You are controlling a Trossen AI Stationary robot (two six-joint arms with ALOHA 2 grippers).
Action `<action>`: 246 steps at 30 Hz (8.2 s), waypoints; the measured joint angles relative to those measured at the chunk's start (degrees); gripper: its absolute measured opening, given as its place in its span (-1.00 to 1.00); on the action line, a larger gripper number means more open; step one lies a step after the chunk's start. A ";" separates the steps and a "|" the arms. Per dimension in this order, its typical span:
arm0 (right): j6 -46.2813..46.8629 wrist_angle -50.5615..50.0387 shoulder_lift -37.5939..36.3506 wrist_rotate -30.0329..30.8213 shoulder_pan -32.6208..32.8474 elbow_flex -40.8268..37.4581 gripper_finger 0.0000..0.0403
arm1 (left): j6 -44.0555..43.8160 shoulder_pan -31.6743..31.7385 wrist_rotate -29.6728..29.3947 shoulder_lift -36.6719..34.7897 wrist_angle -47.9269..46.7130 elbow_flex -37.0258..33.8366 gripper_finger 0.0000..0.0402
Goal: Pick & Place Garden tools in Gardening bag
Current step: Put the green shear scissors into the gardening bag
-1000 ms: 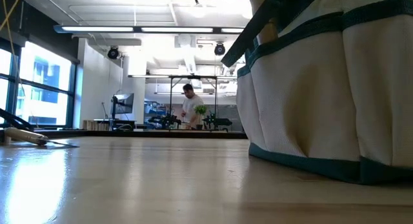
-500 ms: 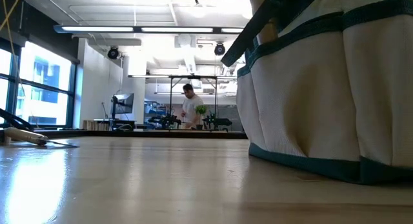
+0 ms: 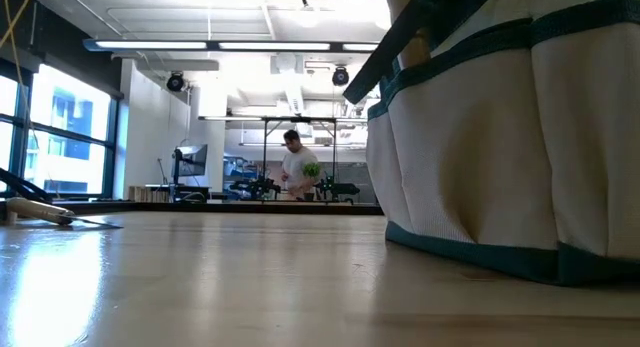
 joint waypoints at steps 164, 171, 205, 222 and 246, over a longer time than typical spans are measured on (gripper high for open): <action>-78.45 93.19 -4.18 -15.10 17.45 0.55 0.12 | -21.50 1.32 61.51 -18.65 56.94 0.02 -1.00; -78.45 99.29 -4.18 -14.77 17.19 0.55 0.28 | -28.95 6.92 69.08 -17.06 56.79 0.13 -1.00; -62.93 96.90 -4.18 -21.80 11.71 0.55 0.28 | -30.62 9.16 71.86 -14.68 56.15 0.07 -1.00; -63.43 95.92 -4.18 -24.21 11.61 0.55 0.03 | -29.30 9.22 69.00 -14.68 54.18 0.04 -1.00; -67.15 92.97 -4.20 -21.28 11.65 0.52 -0.74 | -28.06 9.18 69.06 -14.72 48.72 0.02 -1.00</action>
